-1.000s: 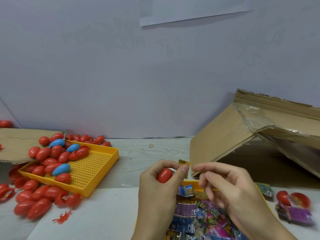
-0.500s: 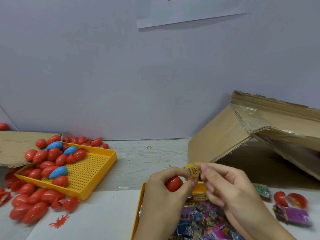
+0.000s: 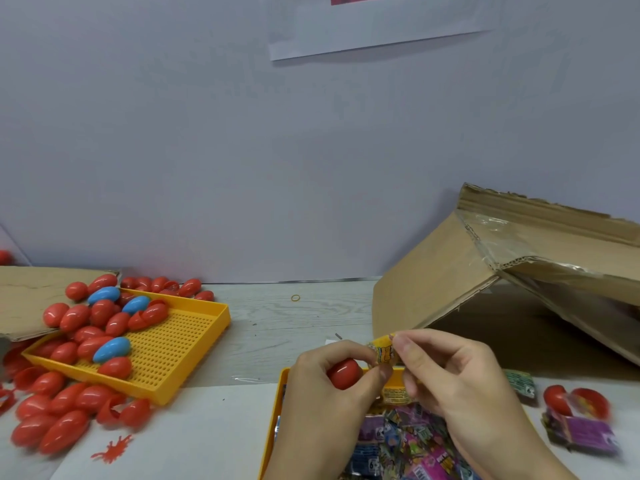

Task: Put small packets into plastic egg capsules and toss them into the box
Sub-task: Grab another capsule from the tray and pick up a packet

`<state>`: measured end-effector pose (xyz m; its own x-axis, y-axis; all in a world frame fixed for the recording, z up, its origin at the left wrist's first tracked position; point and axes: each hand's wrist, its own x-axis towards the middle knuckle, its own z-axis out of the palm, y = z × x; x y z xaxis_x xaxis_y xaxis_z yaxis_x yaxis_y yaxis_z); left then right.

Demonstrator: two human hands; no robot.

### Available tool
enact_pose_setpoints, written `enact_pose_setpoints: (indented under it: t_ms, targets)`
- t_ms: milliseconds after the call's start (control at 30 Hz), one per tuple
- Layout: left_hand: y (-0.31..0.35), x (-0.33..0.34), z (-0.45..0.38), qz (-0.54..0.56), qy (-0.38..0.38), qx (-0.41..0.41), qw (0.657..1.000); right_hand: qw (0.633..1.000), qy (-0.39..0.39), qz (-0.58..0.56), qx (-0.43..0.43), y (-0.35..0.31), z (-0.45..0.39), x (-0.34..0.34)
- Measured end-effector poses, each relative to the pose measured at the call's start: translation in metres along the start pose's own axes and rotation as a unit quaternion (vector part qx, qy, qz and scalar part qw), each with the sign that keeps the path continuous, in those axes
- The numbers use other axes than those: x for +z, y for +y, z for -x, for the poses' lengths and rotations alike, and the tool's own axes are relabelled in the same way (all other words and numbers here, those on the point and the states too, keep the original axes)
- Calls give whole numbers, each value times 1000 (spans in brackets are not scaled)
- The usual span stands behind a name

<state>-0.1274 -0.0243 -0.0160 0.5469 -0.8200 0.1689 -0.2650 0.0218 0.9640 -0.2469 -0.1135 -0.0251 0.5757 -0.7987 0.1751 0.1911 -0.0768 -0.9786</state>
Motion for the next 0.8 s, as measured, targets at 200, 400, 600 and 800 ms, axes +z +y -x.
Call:
enact_pose_setpoints:
  t_ms: [200,400,600,800]
  targets:
    - [6,0,3,33,-38,-23,998,998,63,-3,-11,-3,1,5]
    - [3,3,0,103,-24,-86,991,990,135,41,-24,-5,2,5]
    - [3,0,0,80,4,-37,996,989,127,70,-20,-7,3,5]
    - [3,0,-1,81,30,-42,995,989,131,69,-21,-6,2,5]
